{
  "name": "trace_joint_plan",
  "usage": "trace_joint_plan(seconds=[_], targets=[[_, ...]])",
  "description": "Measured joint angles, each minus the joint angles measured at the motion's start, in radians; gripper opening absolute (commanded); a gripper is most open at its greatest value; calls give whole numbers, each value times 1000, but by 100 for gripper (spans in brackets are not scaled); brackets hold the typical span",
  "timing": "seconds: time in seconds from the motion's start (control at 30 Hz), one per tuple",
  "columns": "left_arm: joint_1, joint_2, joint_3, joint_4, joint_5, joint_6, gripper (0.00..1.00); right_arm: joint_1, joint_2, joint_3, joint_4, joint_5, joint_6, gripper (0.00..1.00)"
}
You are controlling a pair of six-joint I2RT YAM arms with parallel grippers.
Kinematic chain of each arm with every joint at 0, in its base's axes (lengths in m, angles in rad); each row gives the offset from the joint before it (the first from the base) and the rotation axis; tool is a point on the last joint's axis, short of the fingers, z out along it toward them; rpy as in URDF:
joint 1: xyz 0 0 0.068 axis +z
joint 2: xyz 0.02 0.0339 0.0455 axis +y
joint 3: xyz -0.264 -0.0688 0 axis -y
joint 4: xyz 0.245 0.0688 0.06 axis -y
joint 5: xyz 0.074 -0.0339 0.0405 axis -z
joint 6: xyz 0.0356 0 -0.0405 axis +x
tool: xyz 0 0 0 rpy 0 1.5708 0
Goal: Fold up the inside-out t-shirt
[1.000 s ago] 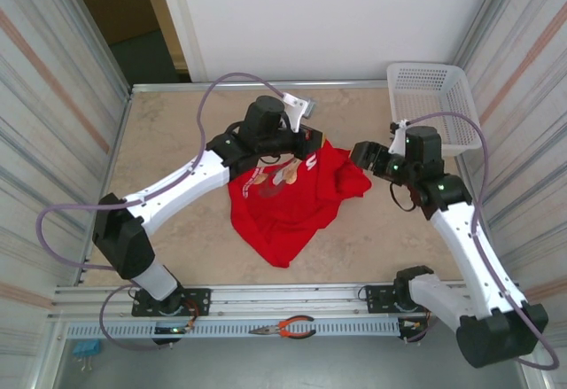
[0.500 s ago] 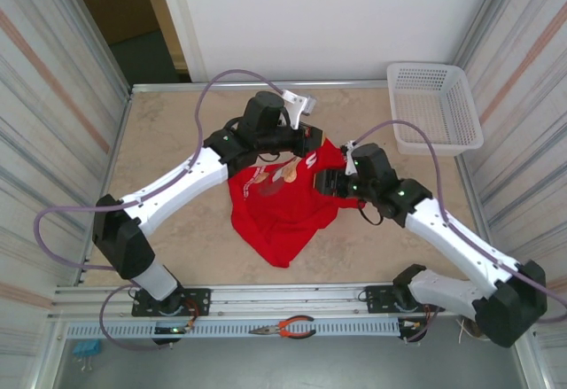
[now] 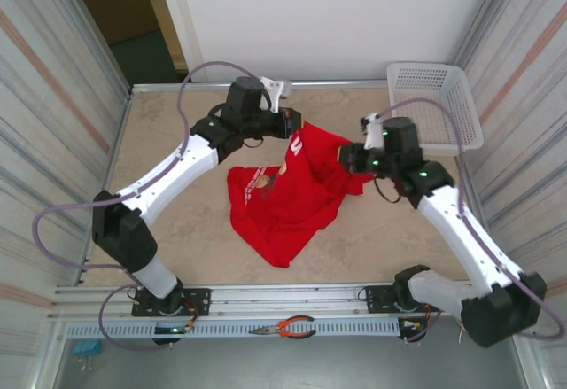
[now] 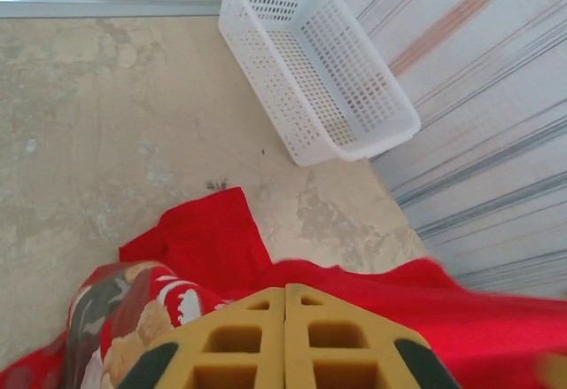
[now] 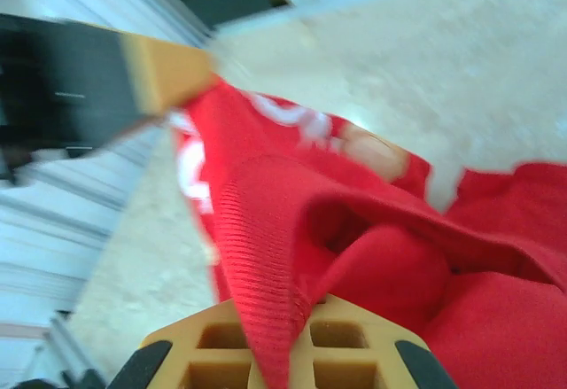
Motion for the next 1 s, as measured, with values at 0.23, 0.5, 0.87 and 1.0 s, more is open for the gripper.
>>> trace_joint_plan(seconds=[0.23,0.5,0.87,1.0], targets=[[15,-36,-60,-8,-61,13,60,-49,31,37,-17,-134,6,0],[-319,-304,-426,106,-373,19,66,-49,62,37,-19,-164,21,0],[-425,-175,-498,211,-640,16,67,-49,60,37,-19,-164,39,0],[-420,-93,-468,211,-665,19,67,-49,51,37,-21,-164,43,0]])
